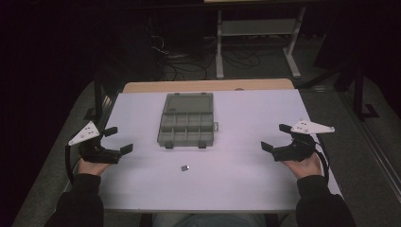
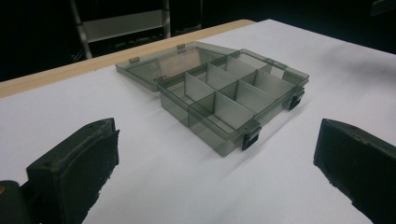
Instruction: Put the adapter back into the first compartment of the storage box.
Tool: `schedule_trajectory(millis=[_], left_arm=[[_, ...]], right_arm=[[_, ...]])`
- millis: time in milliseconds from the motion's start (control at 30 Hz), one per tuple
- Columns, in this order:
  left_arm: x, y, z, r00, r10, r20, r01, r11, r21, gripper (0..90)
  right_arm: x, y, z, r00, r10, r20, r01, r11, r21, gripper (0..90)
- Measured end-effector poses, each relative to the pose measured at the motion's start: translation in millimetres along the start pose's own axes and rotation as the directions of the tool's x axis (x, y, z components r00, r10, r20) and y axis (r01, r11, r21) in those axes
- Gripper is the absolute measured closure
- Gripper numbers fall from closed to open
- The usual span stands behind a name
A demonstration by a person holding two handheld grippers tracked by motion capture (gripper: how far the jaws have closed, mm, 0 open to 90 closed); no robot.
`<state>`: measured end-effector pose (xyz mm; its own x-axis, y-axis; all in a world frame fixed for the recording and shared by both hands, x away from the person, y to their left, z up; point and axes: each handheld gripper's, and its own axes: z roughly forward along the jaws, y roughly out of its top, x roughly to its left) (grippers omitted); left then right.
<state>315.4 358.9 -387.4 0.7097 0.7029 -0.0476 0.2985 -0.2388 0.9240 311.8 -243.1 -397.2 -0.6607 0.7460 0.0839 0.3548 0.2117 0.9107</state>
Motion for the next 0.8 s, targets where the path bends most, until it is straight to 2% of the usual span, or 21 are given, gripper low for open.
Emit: schedule_trajectory(millis=[100, 433, 567, 633, 800], left_arm=[[-0.4, 0.3, -0.5, 1.0000, -0.005, -0.001, 0.005, 1.0000, -0.004, 0.0], [-2.2, 1.2, -0.6, 0.9998, 0.001, -0.021, 0.000, 0.9999, 0.011, 0.0], [-2.4, 1.2, -1.5, 0.9997, -0.006, -0.022, 0.006, 0.9999, 0.011, 0.0], [-4.4, 2.1, -2.5, 0.9996, -0.014, -0.025, 0.014, 0.9998, 0.016, 0.0], [-4.8, 2.7, -2.4, 0.9997, -0.009, -0.025, 0.010, 0.9997, 0.025, 0.0]], right_arm=[[1.8, 0.3, -0.6, 0.9999, -0.011, -0.001, 0.011, 1.000, -0.004, 0.0], [1.7, -2.5, 2.1, 0.9999, 0.001, -0.016, -0.001, 1.000, 0.024, 0.0], [2.2, -2.4, 2.2, 0.9999, -0.002, -0.013, 0.002, 1.000, 0.025, 0.0], [2.7, -2.9, 3.6, 0.9999, -0.013, -0.006, 0.013, 0.999, 0.042, 0.0], [2.2, -3.2, 4.6, 0.9999, -0.009, -0.006, 0.009, 0.999, 0.046, 0.0]])
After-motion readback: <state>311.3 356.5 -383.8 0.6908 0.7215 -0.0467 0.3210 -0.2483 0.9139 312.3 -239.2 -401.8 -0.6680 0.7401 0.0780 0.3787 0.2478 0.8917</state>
